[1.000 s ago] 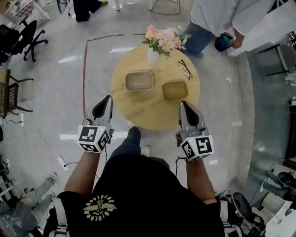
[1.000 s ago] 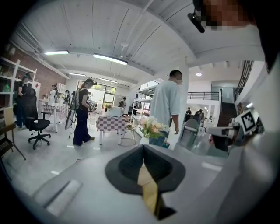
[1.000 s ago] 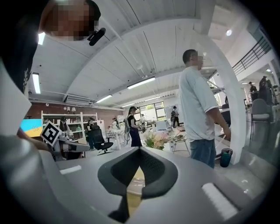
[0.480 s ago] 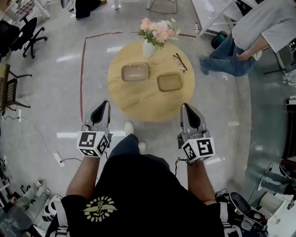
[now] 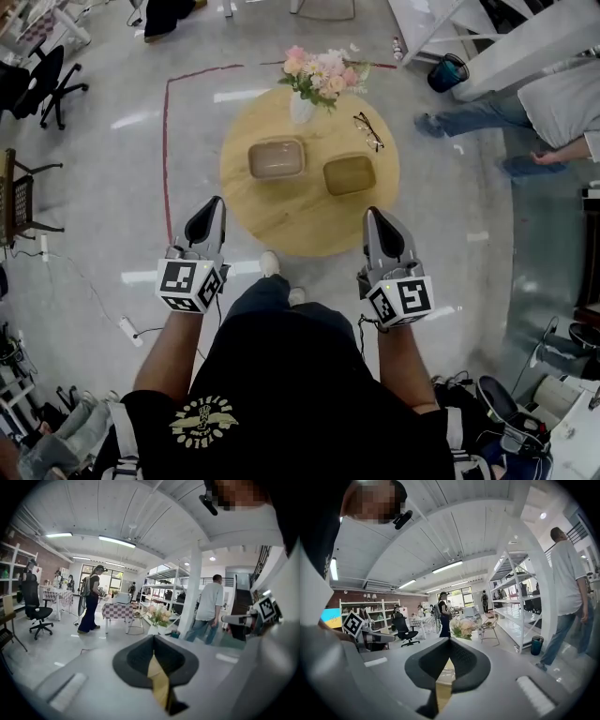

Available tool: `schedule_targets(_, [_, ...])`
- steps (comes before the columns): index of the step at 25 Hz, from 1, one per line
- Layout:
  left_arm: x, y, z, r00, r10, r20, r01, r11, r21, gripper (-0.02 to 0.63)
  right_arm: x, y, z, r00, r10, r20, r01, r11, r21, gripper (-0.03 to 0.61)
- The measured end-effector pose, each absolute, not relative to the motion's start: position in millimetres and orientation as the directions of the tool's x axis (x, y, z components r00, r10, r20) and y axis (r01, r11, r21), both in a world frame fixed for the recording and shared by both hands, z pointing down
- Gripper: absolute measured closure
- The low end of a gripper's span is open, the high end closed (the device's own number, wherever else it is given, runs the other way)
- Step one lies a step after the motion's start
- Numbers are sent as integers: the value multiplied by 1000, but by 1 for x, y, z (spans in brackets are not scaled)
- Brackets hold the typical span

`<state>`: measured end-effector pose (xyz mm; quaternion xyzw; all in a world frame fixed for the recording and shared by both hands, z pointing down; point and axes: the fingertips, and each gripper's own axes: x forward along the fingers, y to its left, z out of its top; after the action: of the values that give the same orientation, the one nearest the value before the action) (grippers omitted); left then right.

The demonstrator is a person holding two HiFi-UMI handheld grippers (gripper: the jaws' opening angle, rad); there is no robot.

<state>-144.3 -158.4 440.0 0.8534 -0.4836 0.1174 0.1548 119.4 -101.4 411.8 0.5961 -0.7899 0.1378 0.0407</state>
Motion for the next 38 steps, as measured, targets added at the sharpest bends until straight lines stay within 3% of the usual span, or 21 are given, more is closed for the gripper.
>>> schedule_targets(22, [-174, -216, 435, 584, -757, 295, -812, -542, 218, 612, 69, -162, 365, -281, -941, 188, -960, 273, -64, 578])
schedule_targets(38, [-138, -217, 446, 550, -770, 325, -835, -505, 218, 612, 111, -169, 378, -309, -931, 197, -951, 296, -90, 578])
